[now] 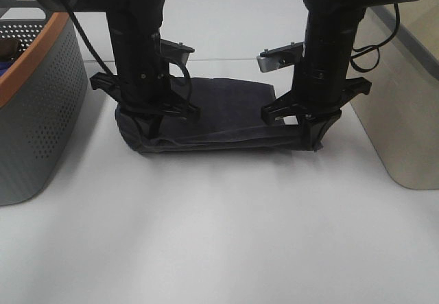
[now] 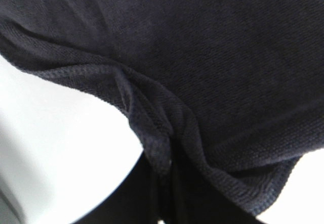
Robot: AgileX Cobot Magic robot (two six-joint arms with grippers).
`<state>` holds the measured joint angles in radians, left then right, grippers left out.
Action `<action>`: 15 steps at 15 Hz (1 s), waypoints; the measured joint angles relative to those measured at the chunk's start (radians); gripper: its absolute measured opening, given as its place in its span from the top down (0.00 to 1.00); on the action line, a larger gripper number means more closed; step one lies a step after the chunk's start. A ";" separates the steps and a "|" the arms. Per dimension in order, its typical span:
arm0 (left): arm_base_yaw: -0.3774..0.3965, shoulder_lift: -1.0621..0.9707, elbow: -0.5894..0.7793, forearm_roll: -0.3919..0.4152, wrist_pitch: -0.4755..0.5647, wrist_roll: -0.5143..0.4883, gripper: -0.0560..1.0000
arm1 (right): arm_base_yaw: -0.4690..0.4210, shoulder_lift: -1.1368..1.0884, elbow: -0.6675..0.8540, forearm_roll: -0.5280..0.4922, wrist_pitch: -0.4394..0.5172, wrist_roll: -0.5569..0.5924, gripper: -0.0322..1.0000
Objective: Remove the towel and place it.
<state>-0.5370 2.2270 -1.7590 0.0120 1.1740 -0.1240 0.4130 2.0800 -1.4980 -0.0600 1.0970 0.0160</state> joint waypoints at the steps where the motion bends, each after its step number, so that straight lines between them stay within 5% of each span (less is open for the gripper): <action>1: -0.002 -0.001 0.025 -0.018 0.000 0.000 0.94 | 0.000 0.000 0.018 0.015 0.010 0.000 0.97; 4: -0.002 -0.012 0.157 -0.089 0.009 0.014 0.86 | 0.000 0.000 0.074 0.029 0.032 0.035 0.85; 6: -0.002 -0.024 0.227 -0.085 0.030 0.023 0.68 | -0.002 0.000 0.095 0.022 0.050 0.052 0.64; 8: -0.001 -0.038 0.289 -0.083 0.033 0.028 0.34 | -0.002 0.000 0.116 0.060 0.058 0.042 0.36; 9: 0.000 -0.039 0.298 -0.083 0.034 0.034 0.24 | -0.002 0.000 0.123 0.095 0.072 0.026 0.29; 15: 0.001 -0.254 0.301 -0.134 0.036 0.078 0.19 | -0.002 -0.125 0.125 0.165 0.115 -0.016 0.24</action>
<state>-0.5360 1.9730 -1.4580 -0.1220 1.2100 -0.0460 0.4110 1.9550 -1.3730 0.1050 1.2120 0.0000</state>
